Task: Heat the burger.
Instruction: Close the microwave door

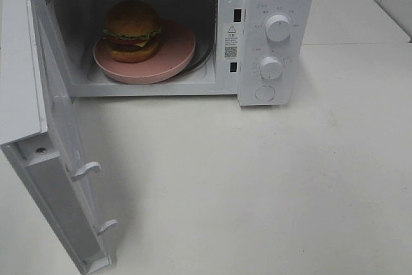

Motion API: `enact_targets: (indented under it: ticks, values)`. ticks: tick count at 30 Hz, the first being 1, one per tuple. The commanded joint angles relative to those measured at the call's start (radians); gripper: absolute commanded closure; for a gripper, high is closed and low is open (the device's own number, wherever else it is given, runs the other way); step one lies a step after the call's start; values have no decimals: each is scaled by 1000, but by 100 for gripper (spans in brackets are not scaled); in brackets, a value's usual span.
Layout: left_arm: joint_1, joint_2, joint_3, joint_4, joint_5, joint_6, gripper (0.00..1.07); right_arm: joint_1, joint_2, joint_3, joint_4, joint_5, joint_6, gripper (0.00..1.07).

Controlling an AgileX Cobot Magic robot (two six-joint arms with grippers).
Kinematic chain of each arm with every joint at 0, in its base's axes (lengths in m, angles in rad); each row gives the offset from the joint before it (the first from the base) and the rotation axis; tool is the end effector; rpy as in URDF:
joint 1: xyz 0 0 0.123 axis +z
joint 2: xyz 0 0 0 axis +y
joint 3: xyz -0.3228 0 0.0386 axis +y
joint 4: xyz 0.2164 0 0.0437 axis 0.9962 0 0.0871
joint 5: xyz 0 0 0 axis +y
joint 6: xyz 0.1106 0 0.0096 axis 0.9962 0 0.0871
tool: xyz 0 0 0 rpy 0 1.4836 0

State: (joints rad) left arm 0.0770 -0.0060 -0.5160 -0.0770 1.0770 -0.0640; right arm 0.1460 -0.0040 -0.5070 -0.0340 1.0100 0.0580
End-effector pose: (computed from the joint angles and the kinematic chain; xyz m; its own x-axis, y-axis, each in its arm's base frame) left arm -0.0576 -0.0120 0.2556 -0.4446 -0.1347 -0.8855 -0.0614 0.9909 -0.1200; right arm -0.0529 -0.0110 0.2598 -0.4002 -0.0185 -0.9162 -0.1034 0.9943 0.0251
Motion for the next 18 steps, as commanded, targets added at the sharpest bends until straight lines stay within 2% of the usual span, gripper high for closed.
enact_targets:
  ticks: [1, 14, 18]
  values:
    - [-2, -17, -1, -4, -11, -2, 7, -7, -27, 5, 3, -14, -14, 31]
    - [-2, -17, -1, -14, -14, -6, 7, -7, -27, 5, 3, -14, -15, 31]
    - [-2, 11, -21, -26, -50, -6, 10, -7, -27, 5, 3, -14, -15, 31]
